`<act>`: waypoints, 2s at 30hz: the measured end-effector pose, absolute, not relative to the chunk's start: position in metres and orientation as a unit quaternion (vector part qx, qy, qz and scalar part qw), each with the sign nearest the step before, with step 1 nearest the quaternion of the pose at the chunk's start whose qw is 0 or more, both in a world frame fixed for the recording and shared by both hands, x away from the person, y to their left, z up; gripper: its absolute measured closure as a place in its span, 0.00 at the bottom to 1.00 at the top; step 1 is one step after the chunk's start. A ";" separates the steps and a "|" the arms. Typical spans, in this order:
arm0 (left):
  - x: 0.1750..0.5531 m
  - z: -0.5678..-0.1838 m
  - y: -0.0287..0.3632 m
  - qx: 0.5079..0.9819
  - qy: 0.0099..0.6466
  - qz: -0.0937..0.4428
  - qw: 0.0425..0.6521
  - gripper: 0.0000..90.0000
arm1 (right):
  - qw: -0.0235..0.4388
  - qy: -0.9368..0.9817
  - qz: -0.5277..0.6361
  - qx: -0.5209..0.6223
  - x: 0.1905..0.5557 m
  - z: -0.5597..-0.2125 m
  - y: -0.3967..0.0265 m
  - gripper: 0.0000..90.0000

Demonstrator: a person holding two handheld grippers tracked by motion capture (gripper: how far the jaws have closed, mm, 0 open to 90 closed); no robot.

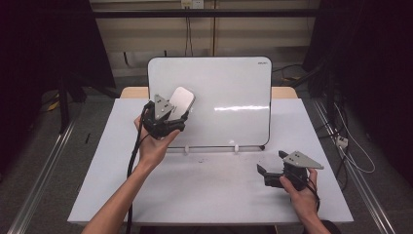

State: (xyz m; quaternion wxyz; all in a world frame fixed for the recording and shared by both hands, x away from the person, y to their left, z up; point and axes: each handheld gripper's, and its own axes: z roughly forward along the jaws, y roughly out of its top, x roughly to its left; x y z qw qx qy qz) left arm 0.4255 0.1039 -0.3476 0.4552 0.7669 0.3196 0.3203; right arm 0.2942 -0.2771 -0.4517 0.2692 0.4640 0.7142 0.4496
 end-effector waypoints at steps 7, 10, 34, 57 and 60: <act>0.417 -0.343 0.119 0.764 0.322 0.333 0.450 0.34 | 0.270 0.713 0.450 0.464 0.293 -0.451 -0.277 0.06; 0.413 -0.342 0.124 0.763 0.319 0.346 0.444 0.34 | 0.268 0.713 0.451 0.466 0.294 -0.452 -0.277 0.06; 0.387 -0.341 0.165 0.753 0.336 0.350 0.445 0.34 | 0.280 0.711 0.445 0.467 0.299 -0.451 -0.275 0.07; 0.394 -0.387 0.148 0.787 0.316 0.349 0.398 0.34 | 0.273 0.713 0.445 0.468 0.298 -0.452 -0.273 0.07; 0.397 -0.392 0.143 0.790 0.314 0.349 0.394 0.34 | 0.274 0.713 0.445 0.468 0.297 -0.452 -0.273 0.07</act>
